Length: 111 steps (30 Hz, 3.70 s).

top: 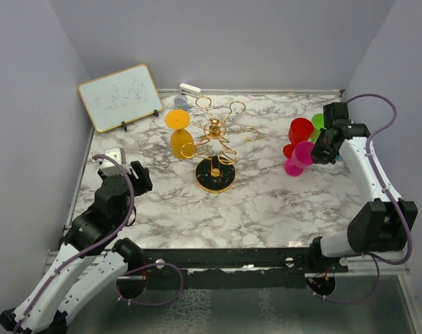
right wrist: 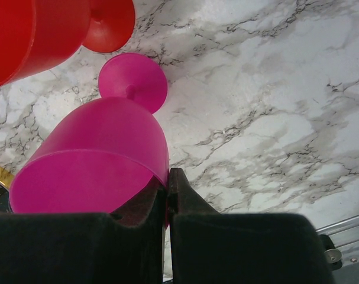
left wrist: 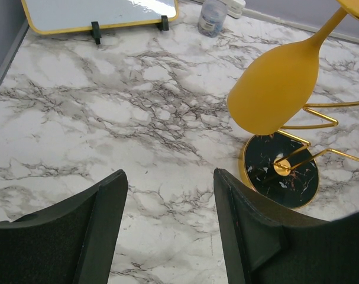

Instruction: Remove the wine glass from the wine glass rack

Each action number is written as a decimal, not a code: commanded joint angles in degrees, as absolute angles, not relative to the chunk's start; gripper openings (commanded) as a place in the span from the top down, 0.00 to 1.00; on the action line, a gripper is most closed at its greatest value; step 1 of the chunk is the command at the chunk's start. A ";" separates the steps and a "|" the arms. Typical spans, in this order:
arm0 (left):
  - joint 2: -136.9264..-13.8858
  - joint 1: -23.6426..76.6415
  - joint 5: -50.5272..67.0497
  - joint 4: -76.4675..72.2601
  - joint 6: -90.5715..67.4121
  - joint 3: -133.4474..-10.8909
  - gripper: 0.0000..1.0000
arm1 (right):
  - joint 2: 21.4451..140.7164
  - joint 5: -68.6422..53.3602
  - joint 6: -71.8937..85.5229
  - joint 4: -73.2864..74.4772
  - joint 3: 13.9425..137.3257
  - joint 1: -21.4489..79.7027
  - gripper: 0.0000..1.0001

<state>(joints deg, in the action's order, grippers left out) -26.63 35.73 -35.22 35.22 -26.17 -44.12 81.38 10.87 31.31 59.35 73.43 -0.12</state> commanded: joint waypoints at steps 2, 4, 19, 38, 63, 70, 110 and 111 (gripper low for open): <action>-27.60 35.68 -36.07 35.26 -26.27 -43.87 0.38 | 81.30 11.76 32.26 57.21 73.50 -0.47 0.91; -27.89 35.68 -36.35 35.21 -26.31 -43.86 0.38 | 80.90 11.98 32.00 57.08 73.37 -0.50 0.58; -28.05 35.68 -41.07 35.89 -28.89 -43.82 0.38 | 65.37 -8.83 27.71 52.67 85.69 -0.44 0.01; -73.86 35.24 -15.76 32.44 -30.20 -112.26 0.18 | 62.31 -51.28 28.38 25.64 81.81 0.18 0.69; -66.94 -18.69 52.92 -3.24 -61.53 -64.07 0.38 | 72.22 -51.47 23.75 30.07 88.91 10.65 0.49; -70.21 -16.69 50.59 10.11 -51.04 -69.34 0.38 | 74.90 -46.34 23.90 30.10 89.88 13.73 0.49; -76.57 -2.62 51.35 -2.26 -58.92 -64.82 0.63 | 72.20 -40.22 25.37 27.03 83.81 15.29 0.55; -76.49 -2.59 51.35 -2.35 -59.04 -64.72 0.66 | 72.16 -40.16 25.39 27.02 83.77 15.29 0.55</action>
